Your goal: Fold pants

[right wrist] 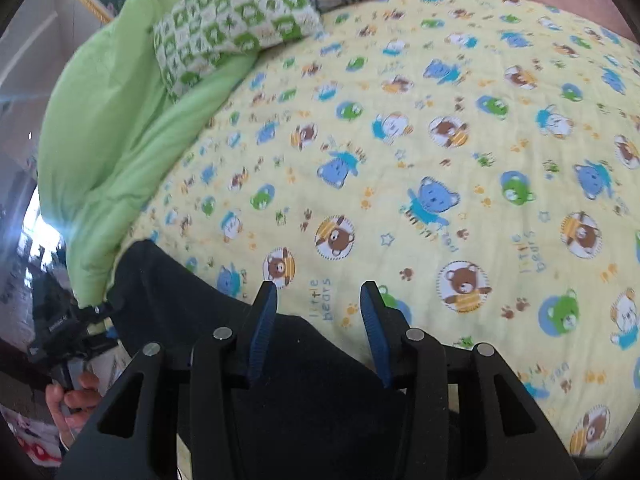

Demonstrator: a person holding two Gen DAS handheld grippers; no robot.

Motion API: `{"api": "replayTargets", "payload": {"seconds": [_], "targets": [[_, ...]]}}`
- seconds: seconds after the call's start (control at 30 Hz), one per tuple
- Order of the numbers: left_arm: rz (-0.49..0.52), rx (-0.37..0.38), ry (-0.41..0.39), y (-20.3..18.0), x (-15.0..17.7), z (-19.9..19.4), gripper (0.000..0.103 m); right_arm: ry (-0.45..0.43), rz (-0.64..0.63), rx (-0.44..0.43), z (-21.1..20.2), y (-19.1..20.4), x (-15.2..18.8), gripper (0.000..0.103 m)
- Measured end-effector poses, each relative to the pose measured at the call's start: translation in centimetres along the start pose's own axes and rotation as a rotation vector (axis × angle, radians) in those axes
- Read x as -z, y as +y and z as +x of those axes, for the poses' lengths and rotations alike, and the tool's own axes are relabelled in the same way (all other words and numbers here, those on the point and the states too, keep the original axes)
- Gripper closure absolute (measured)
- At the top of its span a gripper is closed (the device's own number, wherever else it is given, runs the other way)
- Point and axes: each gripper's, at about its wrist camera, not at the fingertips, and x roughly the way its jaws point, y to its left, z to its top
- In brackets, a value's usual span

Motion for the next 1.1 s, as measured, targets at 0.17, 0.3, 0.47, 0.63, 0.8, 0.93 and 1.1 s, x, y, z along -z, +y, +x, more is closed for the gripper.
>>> {"api": "replayTargets", "payload": {"seconds": [0.17, 0.3, 0.47, 0.63, 0.8, 0.93, 1.1], "targets": [[0.073, 0.011, -0.010, 0.0, 0.5, 0.2, 0.071, 0.125, -0.148, 0.024, 2.6, 1.8, 1.4, 0.061], [0.138, 0.127, -0.063, 0.2, 1.3, -1.4, 0.082, 0.173, -0.248, -0.012, 1.9, 3.2, 2.4, 0.083], [0.331, 0.260, -0.244, -1.0, 3.3, -7.0, 0.083, 0.016, -0.401, 0.084, -2.2, 6.3, 3.8, 0.088], [0.377, 0.214, -0.255, -0.4, 3.4, -6.0, 0.083, -0.195, -0.344, 0.211, -3.4, 6.1, 2.8, 0.091], [0.360, 0.097, -0.171, 1.3, 3.3, -1.5, 0.082, -0.139, -0.319, 0.312, 2.0, 5.0, 3.2, 0.090], [0.347, 0.085, -0.187, 2.0, 3.4, -2.8, 0.070, -0.207, -0.264, 0.304, 0.3, 5.0, 3.2, 0.079], [0.375, 0.041, -0.279, 1.2, 3.5, -6.7, 0.064, -0.305, -0.176, 0.223, -5.0, 4.5, 4.5, 0.079]]}}
